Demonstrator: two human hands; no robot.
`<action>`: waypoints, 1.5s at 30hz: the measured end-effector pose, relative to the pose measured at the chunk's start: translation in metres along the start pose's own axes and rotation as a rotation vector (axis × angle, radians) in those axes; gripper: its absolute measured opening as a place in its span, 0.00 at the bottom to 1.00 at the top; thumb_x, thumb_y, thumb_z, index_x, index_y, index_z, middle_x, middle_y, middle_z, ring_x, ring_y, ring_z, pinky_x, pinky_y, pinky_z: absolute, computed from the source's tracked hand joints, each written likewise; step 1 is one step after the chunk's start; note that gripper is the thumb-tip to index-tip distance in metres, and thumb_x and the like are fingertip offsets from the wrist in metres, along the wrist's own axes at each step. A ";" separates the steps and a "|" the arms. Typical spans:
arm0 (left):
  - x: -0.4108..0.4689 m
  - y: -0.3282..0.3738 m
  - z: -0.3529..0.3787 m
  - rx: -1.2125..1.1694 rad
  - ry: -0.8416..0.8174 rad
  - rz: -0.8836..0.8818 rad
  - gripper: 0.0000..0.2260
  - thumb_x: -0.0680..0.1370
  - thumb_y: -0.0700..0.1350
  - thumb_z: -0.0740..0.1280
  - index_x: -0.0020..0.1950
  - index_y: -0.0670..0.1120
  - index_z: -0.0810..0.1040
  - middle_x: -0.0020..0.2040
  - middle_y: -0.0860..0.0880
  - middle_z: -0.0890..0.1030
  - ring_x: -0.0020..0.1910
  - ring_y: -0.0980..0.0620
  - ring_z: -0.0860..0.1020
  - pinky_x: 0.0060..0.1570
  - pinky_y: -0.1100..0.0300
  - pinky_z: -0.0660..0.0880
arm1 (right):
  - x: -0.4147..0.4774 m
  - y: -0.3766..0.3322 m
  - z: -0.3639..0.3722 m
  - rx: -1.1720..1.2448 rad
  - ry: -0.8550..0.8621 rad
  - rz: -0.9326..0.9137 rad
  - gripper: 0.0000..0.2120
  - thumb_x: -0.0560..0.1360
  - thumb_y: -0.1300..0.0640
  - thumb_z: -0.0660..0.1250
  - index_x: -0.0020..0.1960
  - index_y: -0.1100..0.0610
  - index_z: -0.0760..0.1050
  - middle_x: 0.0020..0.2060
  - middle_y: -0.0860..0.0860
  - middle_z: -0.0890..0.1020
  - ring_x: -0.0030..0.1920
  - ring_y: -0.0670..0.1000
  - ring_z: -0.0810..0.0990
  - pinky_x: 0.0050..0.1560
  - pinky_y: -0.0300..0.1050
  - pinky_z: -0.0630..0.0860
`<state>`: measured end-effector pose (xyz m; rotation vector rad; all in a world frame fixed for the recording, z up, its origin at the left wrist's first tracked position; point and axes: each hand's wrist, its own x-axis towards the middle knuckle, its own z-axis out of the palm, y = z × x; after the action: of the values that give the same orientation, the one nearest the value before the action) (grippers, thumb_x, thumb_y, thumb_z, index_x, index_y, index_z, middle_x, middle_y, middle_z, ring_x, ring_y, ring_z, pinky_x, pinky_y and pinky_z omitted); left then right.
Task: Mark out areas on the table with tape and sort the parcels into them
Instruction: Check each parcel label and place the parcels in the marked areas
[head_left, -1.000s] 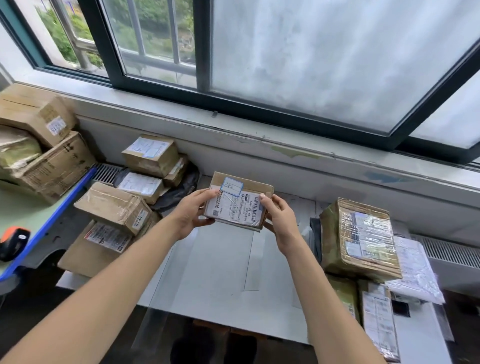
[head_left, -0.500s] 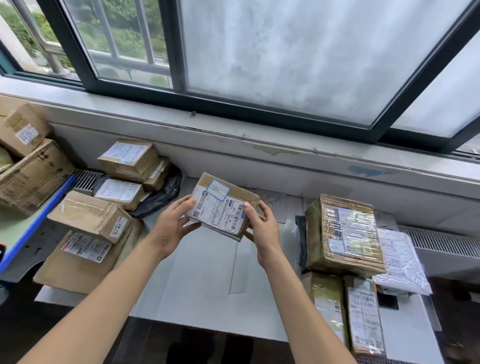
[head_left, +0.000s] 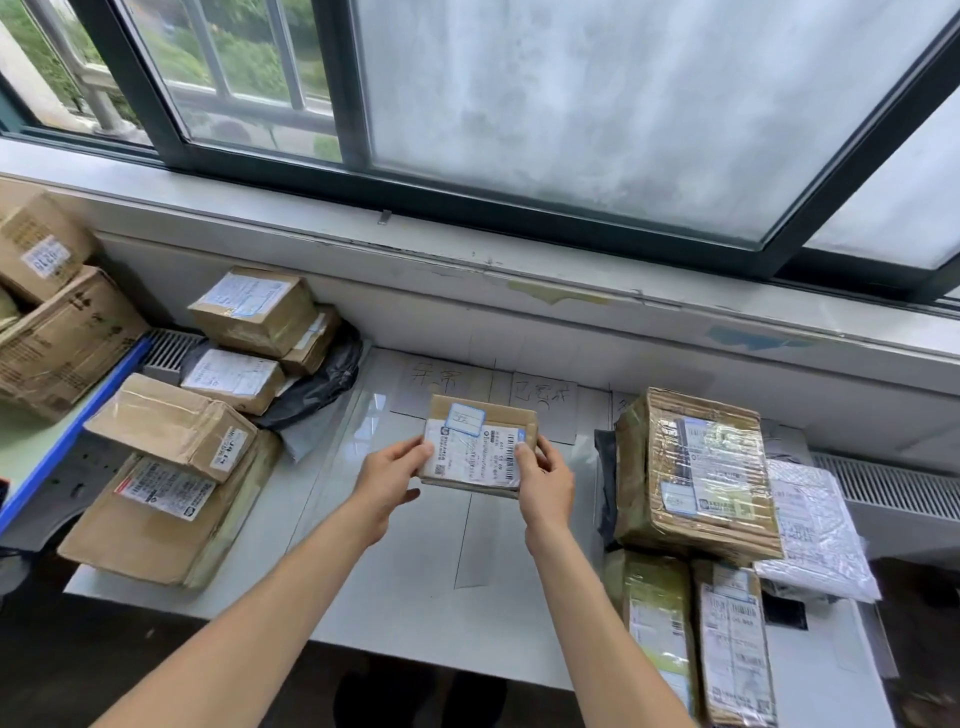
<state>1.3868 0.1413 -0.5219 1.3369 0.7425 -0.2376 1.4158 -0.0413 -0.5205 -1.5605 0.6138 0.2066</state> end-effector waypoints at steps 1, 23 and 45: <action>0.003 -0.001 0.012 0.042 -0.012 0.008 0.11 0.78 0.46 0.68 0.60 0.51 0.79 0.48 0.53 0.84 0.51 0.53 0.79 0.53 0.50 0.77 | 0.006 0.001 -0.007 -0.029 0.033 0.001 0.19 0.78 0.54 0.68 0.68 0.50 0.75 0.53 0.50 0.83 0.53 0.50 0.82 0.58 0.54 0.79; 0.076 -0.021 0.118 0.428 0.023 0.062 0.16 0.77 0.40 0.63 0.64 0.49 0.77 0.57 0.52 0.82 0.54 0.52 0.79 0.47 0.62 0.71 | 0.094 0.018 -0.045 -0.415 -0.057 0.008 0.19 0.77 0.61 0.64 0.68 0.57 0.71 0.61 0.54 0.79 0.60 0.53 0.78 0.60 0.48 0.75; 0.076 -0.035 0.110 0.334 0.119 0.128 0.12 0.78 0.42 0.63 0.59 0.51 0.78 0.54 0.54 0.82 0.50 0.59 0.78 0.41 0.68 0.72 | 0.085 0.045 -0.050 -0.118 0.080 -0.041 0.17 0.77 0.64 0.66 0.65 0.54 0.73 0.57 0.47 0.80 0.57 0.46 0.78 0.56 0.40 0.71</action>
<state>1.4629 0.0488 -0.5907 1.7219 0.7343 -0.1862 1.4527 -0.1099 -0.5957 -1.7006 0.6416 0.1523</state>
